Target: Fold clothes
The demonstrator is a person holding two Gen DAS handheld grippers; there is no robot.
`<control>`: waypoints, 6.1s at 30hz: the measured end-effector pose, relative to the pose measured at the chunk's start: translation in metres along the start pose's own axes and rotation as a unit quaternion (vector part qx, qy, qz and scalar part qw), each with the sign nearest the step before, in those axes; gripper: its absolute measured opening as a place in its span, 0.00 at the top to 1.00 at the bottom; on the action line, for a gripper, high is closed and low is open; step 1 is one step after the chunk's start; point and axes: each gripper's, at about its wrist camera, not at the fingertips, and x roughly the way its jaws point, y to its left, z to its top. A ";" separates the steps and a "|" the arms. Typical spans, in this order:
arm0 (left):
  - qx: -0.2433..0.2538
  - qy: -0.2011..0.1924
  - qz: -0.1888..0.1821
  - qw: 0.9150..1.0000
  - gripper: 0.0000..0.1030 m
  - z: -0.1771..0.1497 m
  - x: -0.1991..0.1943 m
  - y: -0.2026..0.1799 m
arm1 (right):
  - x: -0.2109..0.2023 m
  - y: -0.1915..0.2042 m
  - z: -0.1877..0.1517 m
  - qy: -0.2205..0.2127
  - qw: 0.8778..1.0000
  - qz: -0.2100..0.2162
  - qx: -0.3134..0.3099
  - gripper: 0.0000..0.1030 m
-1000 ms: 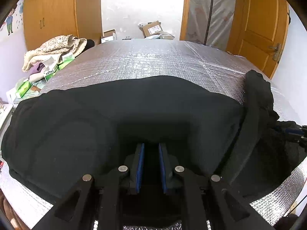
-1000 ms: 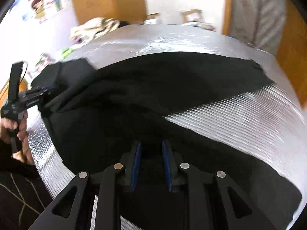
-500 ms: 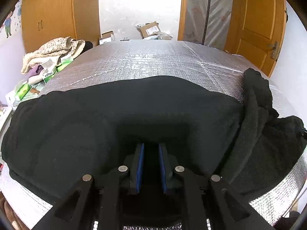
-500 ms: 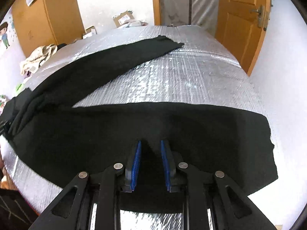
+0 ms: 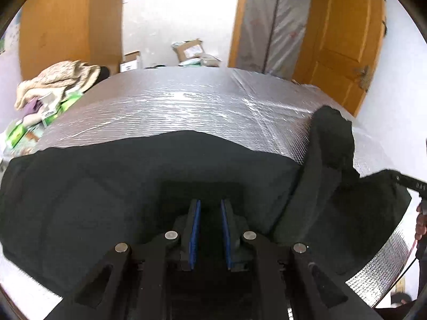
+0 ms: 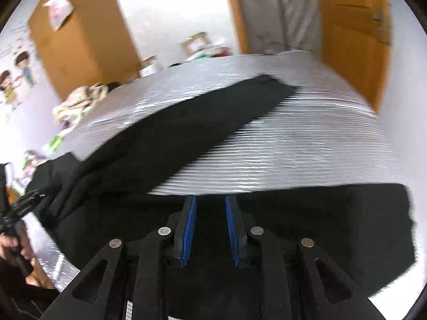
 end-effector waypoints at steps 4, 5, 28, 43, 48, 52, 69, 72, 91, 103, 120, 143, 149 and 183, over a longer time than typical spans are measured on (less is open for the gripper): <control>0.017 0.014 0.017 1.000 0.86 -0.003 0.012 -0.010 | 0.022 0.023 0.002 0.011 0.999 0.022 -0.023 0.76; 0.019 0.014 0.019 1.000 0.86 -0.002 0.012 -0.010 | 0.027 0.026 0.001 0.017 0.999 0.018 -0.028 0.76; -0.017 0.006 0.069 0.997 0.86 0.002 -0.002 0.020 | 0.034 0.049 0.005 0.023 0.999 -0.015 -0.032 0.76; -0.015 0.012 0.077 0.997 0.86 -0.008 0.006 0.020 | 0.032 0.058 0.021 0.006 1.000 0.022 -0.009 0.76; -0.018 0.016 0.073 0.997 0.86 -0.004 0.005 0.022 | 0.032 0.064 0.033 0.002 0.999 0.028 -0.016 0.74; -0.037 0.001 0.061 0.997 0.86 0.001 -0.001 0.030 | 0.031 0.069 0.047 -0.009 0.999 0.044 -0.005 0.72; -0.026 -0.016 0.071 0.997 0.86 -0.008 0.007 0.032 | 0.079 0.073 0.091 0.026 0.996 0.056 0.069 0.56; -0.028 -0.016 0.069 0.997 0.86 -0.008 0.006 0.033 | 0.087 0.094 0.098 0.032 0.998 0.041 0.045 0.56; -0.042 -0.020 0.049 0.998 0.86 -0.009 0.005 0.039 | 0.110 0.095 0.094 0.045 0.998 0.016 0.046 0.95; -0.049 -0.023 0.018 0.998 0.86 -0.007 -0.009 0.043 | -0.056 0.118 0.085 -0.178 0.979 0.095 0.036 0.96; 0.034 -0.013 -0.072 0.997 0.86 -0.014 -0.026 -0.010 | -0.038 0.053 -0.026 0.022 0.999 -0.004 0.047 0.86; 0.194 0.000 -0.179 0.965 0.75 -0.047 -0.028 -0.090 | -0.049 0.049 -0.025 -0.030 0.995 0.035 0.093 0.94; 0.205 -0.014 -0.169 0.964 0.73 -0.049 -0.029 -0.094 | -0.060 0.056 -0.018 -0.047 0.993 0.054 0.096 0.94; 0.170 -0.012 -0.309 0.936 0.95 -0.033 -0.066 -0.054 | -0.087 0.046 -0.041 -0.042 0.997 -0.003 0.057 0.84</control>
